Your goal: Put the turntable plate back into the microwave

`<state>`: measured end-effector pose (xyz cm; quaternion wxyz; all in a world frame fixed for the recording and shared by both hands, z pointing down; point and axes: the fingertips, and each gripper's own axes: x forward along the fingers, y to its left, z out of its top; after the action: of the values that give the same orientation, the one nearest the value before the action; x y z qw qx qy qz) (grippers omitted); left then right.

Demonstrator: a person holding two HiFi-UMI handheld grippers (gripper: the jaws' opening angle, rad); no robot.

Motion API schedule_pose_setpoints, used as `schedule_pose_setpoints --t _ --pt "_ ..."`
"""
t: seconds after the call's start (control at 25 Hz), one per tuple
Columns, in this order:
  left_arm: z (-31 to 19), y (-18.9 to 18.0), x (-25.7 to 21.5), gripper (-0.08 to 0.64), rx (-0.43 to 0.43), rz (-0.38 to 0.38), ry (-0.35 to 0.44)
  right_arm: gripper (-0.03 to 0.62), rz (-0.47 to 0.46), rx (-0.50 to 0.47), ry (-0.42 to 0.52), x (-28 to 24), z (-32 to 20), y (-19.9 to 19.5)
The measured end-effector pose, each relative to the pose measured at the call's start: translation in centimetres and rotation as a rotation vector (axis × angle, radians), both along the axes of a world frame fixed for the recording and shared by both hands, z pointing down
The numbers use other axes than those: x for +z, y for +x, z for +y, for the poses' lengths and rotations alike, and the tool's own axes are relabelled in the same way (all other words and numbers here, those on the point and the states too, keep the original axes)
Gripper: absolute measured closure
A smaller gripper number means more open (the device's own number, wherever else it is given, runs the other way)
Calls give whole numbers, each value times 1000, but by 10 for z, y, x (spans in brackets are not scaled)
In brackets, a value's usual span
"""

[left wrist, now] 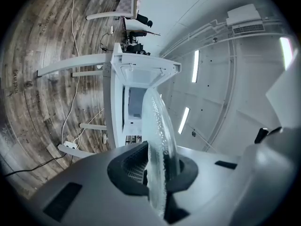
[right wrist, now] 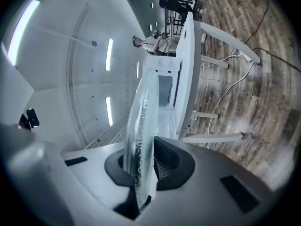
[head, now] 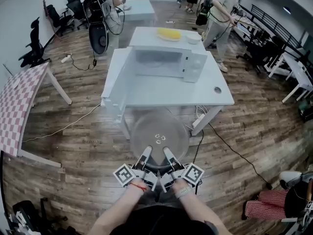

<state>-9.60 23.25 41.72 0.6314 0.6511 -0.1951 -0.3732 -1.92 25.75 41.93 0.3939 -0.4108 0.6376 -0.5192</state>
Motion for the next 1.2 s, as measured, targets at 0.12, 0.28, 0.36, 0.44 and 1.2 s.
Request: schedule_pose_setpoints --t 0.12,0.28,0.36,0.44,1.2 --pt "-2 2 3 528 12 4 -6 549 -3 10 -9 2 -1 1" --pt "-12 6 4 528 17 -3 -5 549 6 20 -14 5 -10 7" --pt "-18 8 5 528 19 0 -6 549 7 22 -13 6 -16 9" --pt "-24 10 6 528 18 0 -6 549 7 21 -13 8 -22 11" --pt "-127 50 25 528 -37 -10 -42 549 -12 -35 -43 24 -129 53"
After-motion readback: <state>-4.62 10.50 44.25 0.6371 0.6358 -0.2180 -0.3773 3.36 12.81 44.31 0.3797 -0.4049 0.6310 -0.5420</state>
